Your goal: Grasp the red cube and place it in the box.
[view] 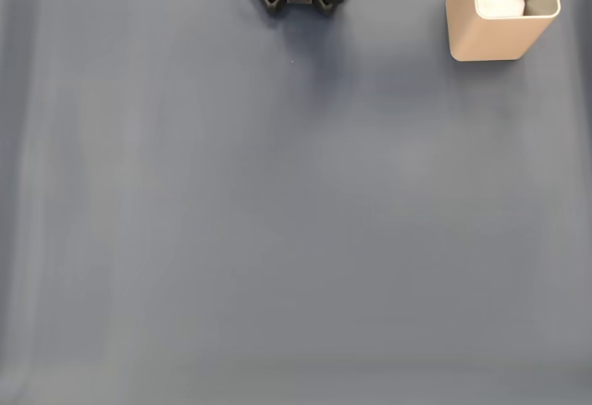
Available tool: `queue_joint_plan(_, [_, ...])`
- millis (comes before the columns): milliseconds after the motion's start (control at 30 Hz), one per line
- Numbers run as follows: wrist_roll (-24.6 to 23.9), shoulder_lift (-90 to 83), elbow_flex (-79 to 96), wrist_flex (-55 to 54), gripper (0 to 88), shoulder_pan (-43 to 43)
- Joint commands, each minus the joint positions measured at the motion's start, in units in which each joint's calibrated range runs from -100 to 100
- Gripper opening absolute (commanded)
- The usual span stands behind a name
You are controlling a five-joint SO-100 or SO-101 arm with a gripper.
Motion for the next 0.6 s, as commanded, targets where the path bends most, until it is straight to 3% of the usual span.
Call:
queue_joint_plan(0, [-0.8,0.4,-3.4,-0.4,0.4,-0.9])
queue_joint_plan(567, [-2.1,0.8,-4.0,-0.6,0.8,-1.1])
